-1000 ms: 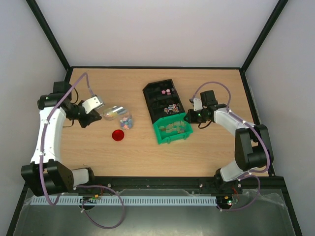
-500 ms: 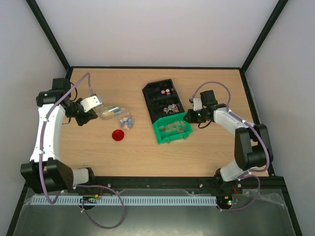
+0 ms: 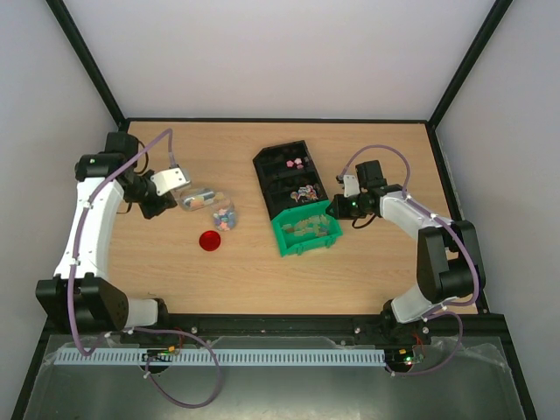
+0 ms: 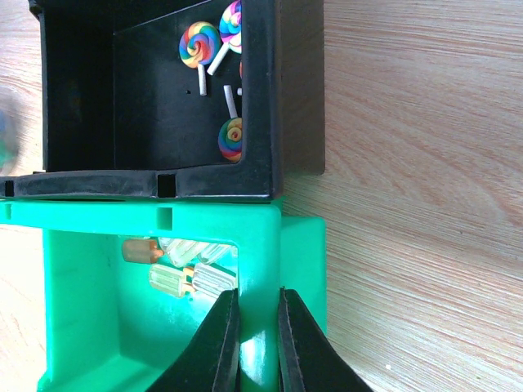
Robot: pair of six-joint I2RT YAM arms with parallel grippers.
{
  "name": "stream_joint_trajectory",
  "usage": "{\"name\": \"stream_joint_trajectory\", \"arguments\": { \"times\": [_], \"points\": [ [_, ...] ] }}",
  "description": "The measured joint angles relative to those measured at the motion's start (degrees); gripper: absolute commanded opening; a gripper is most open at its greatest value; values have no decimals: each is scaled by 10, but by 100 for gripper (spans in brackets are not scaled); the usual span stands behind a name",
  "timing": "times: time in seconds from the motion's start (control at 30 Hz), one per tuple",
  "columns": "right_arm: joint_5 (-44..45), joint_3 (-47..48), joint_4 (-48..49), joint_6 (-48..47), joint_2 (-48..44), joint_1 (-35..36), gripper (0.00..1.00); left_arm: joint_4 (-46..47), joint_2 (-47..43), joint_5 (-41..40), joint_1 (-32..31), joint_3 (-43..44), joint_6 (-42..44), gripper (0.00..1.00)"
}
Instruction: Pack the candies
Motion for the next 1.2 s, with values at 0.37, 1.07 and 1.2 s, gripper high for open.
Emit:
{"name": "stream_joint_trajectory", "arguments": {
  "times": [0.37, 1.07, 1.2],
  "points": [
    [0, 0, 0, 0, 0, 0, 1, 1, 9, -35, -23, 12, -3, 2],
    [-3, 1, 0, -2, 2, 0, 1, 0, 19, -92, -58, 25, -7, 2],
    [-3, 1, 0, -2, 2, 0, 1, 1, 18, -96, -62, 28, -7, 2]
  ]
}}
